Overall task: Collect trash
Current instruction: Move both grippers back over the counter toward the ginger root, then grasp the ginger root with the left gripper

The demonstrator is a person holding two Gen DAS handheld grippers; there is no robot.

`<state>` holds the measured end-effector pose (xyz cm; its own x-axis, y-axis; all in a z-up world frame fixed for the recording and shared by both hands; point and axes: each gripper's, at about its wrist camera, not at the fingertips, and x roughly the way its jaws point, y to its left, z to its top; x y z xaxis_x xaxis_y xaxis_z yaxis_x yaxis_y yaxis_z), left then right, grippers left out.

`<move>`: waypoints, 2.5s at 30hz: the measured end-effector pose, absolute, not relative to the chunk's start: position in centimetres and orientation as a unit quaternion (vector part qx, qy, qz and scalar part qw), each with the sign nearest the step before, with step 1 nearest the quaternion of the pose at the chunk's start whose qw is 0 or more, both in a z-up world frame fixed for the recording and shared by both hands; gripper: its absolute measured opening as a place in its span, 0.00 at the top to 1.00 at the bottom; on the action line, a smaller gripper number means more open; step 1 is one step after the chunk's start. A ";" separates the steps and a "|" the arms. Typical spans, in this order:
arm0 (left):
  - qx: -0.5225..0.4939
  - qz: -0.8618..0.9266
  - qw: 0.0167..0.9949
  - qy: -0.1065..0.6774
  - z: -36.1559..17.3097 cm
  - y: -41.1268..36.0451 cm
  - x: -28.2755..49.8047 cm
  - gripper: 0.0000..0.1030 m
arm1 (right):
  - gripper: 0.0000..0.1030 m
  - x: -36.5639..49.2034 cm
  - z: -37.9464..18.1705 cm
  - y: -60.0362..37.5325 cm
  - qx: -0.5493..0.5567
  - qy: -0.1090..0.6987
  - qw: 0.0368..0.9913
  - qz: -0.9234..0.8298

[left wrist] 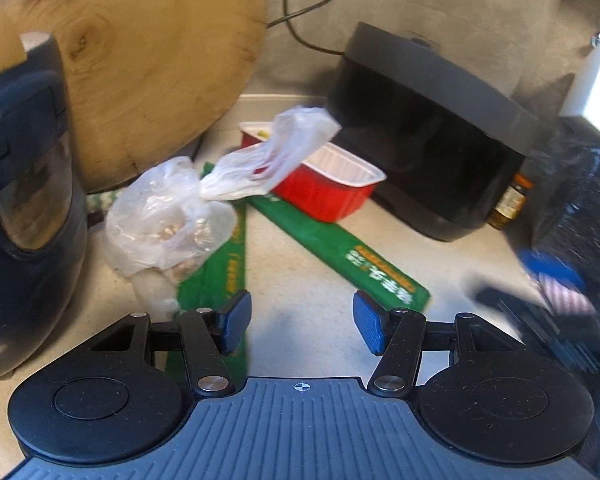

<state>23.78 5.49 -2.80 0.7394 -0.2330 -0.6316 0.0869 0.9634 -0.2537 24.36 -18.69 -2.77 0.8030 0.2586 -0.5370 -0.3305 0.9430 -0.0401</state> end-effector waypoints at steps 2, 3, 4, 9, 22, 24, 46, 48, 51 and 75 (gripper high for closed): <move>-0.105 -0.092 0.926 0.350 -2.4 5.5 22.7 0.40 | 0.29 27.6 -2.6 -17.0 -0.093 0.268 0.944 0.170; -0.110 -0.092 0.925 0.350 -2.3 5.6 22.1 0.40 | 0.30 29.4 -2.6 -16.0 -0.103 0.271 0.940 0.178; -0.117 -0.091 0.924 0.351 -2.2 5.8 21.5 0.40 | 0.31 31.1 -2.6 -15.1 -0.108 0.277 0.936 0.188; -0.128 -0.071 0.923 0.356 -2.1 7.3 18.3 0.40 | 0.40 37.3 -3.6 -9.7 -0.167 0.278 0.921 0.216; -0.184 -0.069 0.908 0.369 -4.1 11.3 14.9 0.40 | 0.89 29.0 -1.8 -14.2 -0.109 0.377 0.875 0.283; -0.182 -0.096 0.906 0.370 -4.0 10.4 15.1 0.40 | 0.89 26.2 -1.3 -15.4 -0.082 0.390 0.869 0.292; -0.112 -0.168 0.903 0.380 -3.7 5.7 16.1 0.40 | 0.57 18.7 -1.4 -18.0 -0.039 0.350 0.918 0.181; -0.101 -0.168 0.903 0.382 -3.9 5.5 16.3 0.40 | 0.51 19.1 -1.9 -17.6 -0.031 0.355 0.914 0.195; -0.084 -0.156 0.906 0.384 -4.5 4.9 17.4 0.40 | 0.48 19.5 -2.3 -17.6 -0.024 0.355 0.915 0.191; -0.003 -0.143 0.900 0.411 -8.5 -1.0 24.2 0.34 | 0.31 19.1 -4.9 -24.4 0.038 0.378 0.918 0.117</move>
<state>24.16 -1.02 -8.55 0.6217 -0.2601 -0.7389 0.2551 0.9591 -0.1229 19.07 -24.38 -4.90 0.6870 0.2443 -0.6844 -0.1867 0.9695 0.1587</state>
